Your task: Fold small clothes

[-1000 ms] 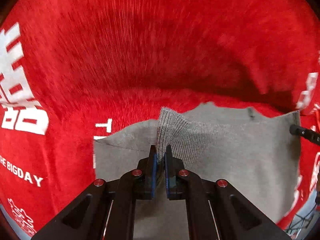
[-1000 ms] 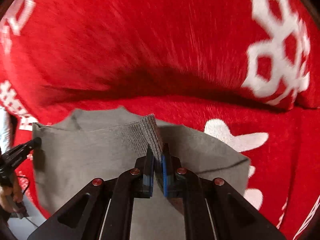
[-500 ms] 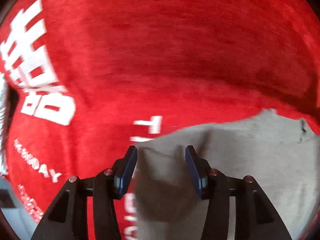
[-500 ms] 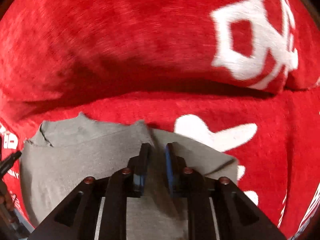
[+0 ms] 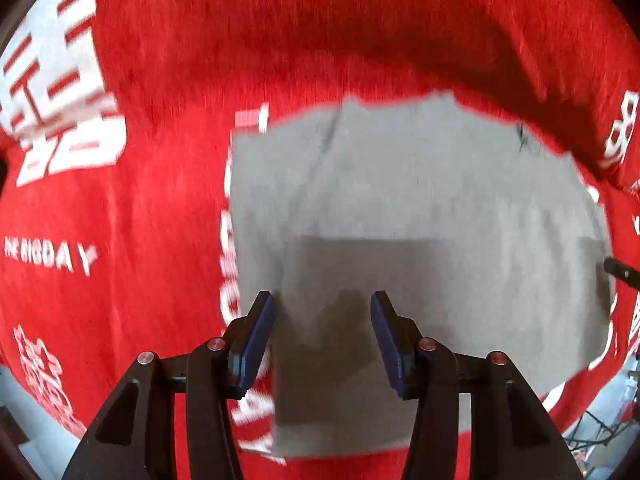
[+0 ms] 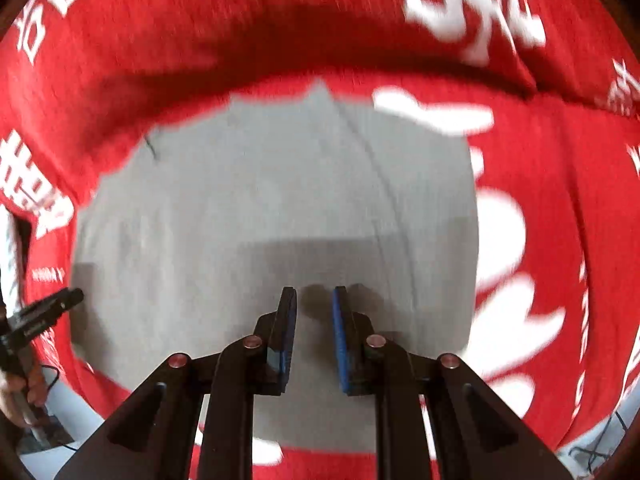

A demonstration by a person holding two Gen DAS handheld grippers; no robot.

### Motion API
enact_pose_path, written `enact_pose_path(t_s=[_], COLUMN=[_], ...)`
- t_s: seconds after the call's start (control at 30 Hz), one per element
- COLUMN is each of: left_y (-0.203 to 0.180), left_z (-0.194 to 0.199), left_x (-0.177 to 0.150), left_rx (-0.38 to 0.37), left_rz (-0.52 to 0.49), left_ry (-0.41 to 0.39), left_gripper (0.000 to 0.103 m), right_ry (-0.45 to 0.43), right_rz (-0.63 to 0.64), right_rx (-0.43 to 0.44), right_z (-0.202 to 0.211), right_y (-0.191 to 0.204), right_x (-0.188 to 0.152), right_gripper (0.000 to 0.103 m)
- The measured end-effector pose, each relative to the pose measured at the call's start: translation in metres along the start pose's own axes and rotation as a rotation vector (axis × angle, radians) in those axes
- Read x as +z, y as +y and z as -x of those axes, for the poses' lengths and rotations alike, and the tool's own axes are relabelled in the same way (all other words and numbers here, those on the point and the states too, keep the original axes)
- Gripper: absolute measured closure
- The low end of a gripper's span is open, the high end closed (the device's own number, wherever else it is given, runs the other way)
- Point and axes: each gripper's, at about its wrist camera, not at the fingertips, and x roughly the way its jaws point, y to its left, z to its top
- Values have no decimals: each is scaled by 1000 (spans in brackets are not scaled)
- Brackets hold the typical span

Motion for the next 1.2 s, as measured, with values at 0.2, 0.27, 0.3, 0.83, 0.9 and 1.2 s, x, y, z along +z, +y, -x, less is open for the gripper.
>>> enact_pose_path(t_s=[0.2,0.27,0.3,0.83,0.9,1.2], left_y=[19,29,34,32,31,29], left_z=[-9,-7,-6,-5,-4,-9], left_x=[-41,-49,-54,-66,-63,-71], left_rx=[18,23,18,-130,-125,-112], left_rz=[56,73,79,135,107,97], left_ry=[55,60,67,92,88,78], left_gripper=[48,42,42,86,88,94], right_ry=[-7,22,31,8,-11,52], right_rz=[-52,-83,-109,-831,-716,-548], right_rx=[-32,-35,-26,370,319,157], right_z=[6,13,15,4,18,-1], right_y=[-21,-30,-34,-112,-101,-95], right_x=[-31,-42,-47,-111,-93,-81], right_gripper=[85,85,85,94,95,94])
